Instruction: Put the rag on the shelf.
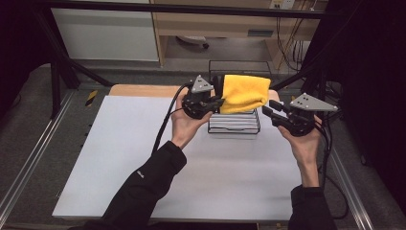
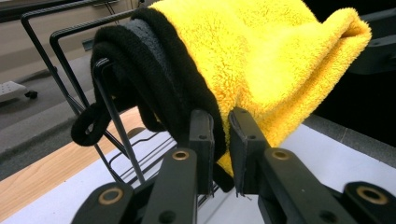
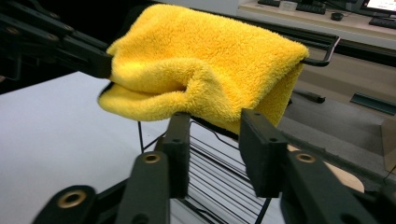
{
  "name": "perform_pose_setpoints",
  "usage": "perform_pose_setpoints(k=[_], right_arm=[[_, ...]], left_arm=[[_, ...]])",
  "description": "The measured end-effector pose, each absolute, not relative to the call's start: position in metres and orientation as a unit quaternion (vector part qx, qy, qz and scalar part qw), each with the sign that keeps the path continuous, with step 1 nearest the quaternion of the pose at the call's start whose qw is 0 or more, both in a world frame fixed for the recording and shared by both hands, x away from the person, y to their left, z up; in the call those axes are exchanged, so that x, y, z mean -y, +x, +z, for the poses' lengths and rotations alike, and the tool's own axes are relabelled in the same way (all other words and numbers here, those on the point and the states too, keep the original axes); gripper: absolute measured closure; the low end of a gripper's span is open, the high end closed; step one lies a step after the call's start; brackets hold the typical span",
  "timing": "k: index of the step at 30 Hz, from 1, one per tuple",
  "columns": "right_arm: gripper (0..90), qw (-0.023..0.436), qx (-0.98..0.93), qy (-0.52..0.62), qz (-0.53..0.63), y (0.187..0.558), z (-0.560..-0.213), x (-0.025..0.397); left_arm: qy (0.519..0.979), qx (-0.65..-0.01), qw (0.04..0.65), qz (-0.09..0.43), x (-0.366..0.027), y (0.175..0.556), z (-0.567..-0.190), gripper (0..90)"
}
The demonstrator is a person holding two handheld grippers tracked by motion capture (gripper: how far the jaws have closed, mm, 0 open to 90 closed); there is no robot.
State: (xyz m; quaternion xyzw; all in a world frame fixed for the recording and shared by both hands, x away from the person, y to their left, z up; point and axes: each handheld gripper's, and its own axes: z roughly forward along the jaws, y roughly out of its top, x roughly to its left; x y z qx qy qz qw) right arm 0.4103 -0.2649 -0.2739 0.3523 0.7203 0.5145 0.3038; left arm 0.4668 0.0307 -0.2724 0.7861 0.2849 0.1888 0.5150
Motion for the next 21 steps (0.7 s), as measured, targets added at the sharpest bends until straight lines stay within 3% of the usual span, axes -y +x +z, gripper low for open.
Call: perform_pose_setpoints(k=[8, 13, 17, 21], right_arm=[[46.9, 0.3, -0.698, 0.373, 0.533, 0.415, -0.271, 0.262], [44.1, 0.295, -0.7, 0.407, 0.507, 0.436, -0.286, 0.254], [46.7, 0.288, -0.694, 0.426, 0.504, 0.451, -0.302, 0.249], [61.8, 0.285, -0.693, 0.43, 0.503, 0.458, -0.311, 0.246]], left_arm=[[0.79, -0.28, 0.508, 0.2, -0.029, 0.47, -0.278, 78.6], [0.783, -0.283, 0.516, 0.201, -0.031, 0.47, -0.281, 71.1], [0.788, -0.289, 0.506, 0.198, -0.033, 0.474, -0.285, 69.2], [0.791, -0.297, 0.503, 0.183, -0.034, 0.478, -0.291, 80.5]])
